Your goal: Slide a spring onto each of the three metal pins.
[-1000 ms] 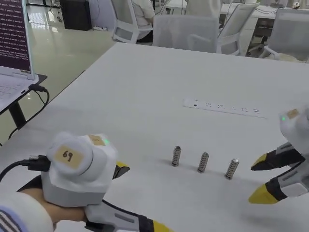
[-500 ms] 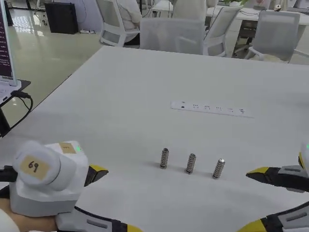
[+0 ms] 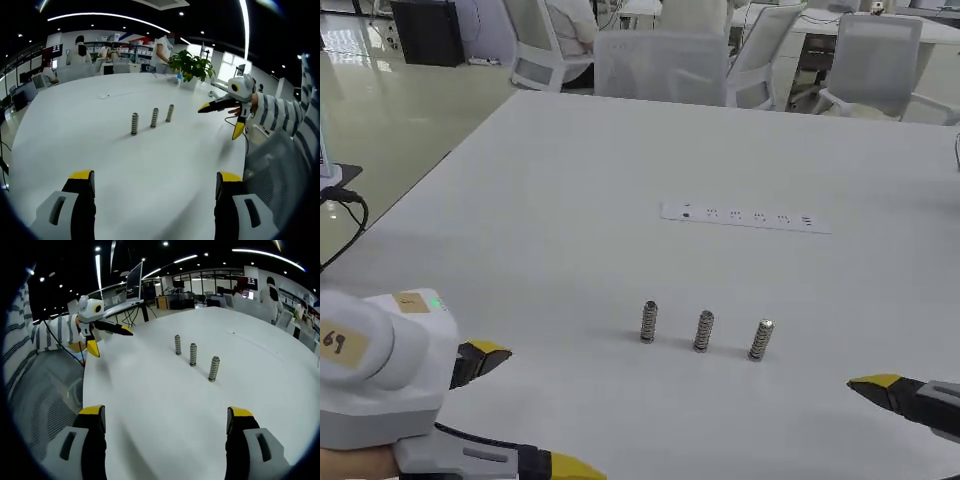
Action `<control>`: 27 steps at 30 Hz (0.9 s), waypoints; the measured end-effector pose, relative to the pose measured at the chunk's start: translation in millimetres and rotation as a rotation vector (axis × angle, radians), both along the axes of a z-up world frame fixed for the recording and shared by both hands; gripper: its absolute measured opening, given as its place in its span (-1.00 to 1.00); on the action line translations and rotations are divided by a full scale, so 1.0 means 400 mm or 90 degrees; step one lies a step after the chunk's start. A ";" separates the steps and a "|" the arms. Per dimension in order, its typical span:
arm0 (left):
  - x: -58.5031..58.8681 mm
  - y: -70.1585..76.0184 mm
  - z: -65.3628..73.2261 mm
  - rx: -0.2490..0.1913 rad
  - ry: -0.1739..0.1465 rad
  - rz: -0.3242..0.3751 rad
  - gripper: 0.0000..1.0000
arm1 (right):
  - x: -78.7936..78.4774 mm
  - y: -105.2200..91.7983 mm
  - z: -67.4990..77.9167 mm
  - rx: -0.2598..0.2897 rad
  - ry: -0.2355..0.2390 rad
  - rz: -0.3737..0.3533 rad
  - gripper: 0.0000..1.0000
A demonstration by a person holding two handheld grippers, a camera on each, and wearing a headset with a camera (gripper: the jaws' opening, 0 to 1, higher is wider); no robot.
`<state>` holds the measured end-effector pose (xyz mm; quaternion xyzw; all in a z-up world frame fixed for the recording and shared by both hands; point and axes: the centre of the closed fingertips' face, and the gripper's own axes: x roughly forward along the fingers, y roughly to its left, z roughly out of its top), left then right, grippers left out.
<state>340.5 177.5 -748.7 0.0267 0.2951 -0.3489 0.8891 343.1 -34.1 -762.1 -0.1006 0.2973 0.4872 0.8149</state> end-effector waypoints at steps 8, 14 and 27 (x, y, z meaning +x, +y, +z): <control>-0.004 -0.003 -0.007 -0.003 0.006 0.007 0.96 | 0.007 -0.009 -0.002 0.016 -0.032 -0.063 0.99; -0.005 0.001 -0.013 -0.017 0.016 0.019 0.96 | 0.003 -0.008 -0.013 0.013 -0.034 -0.076 0.99; 0.006 0.009 -0.018 -0.002 0.010 0.031 0.96 | 0.008 -0.001 -0.012 0.020 -0.034 -0.094 0.99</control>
